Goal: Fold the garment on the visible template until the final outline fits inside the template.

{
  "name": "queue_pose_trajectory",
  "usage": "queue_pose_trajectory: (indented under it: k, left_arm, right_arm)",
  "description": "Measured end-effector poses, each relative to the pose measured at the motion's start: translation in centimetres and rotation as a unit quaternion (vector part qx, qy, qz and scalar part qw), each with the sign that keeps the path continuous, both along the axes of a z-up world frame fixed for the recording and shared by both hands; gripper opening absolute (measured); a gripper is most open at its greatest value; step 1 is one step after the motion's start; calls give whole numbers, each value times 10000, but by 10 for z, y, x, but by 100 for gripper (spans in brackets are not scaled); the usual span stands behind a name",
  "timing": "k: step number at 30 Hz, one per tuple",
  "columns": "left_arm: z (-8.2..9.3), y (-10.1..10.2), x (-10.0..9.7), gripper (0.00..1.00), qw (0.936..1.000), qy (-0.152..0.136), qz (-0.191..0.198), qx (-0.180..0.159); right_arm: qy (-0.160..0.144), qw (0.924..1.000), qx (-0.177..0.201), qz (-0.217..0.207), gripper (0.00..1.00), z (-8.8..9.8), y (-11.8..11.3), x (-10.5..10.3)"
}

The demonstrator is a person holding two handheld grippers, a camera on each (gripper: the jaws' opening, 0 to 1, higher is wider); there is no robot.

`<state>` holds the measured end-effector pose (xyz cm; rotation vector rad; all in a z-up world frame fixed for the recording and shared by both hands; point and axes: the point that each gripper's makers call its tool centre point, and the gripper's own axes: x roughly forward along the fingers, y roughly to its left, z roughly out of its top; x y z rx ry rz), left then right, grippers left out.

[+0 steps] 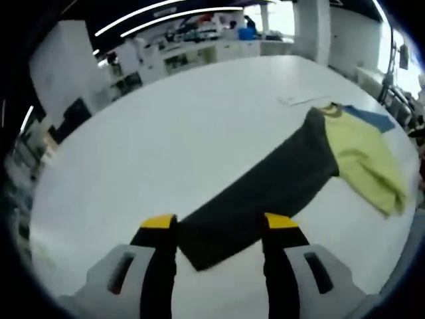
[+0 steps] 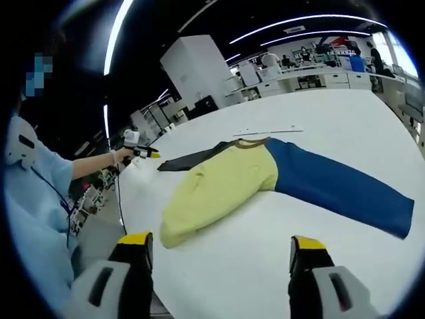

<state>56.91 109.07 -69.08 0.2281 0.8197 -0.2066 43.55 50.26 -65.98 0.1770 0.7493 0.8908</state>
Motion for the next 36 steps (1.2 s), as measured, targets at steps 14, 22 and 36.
queue_pose_trajectory:
  k: [14, 22, 36]
  left_arm:
    - [31, -72, -62, 47, 9974, -308, -586, -298]
    - [26, -123, -108, 48, 9936, -345, -866, -633]
    - [33, -167, -154, 46, 9861, -447, -1225, -1025]
  right_arm:
    - [-386, 9992, 118, -1, 81, 17, -3, -10]
    - [-416, 9989, 217, -35, 80, 16, -4, -19]
    - [-476, 9986, 197, -109, 81, 14, -8, -32]
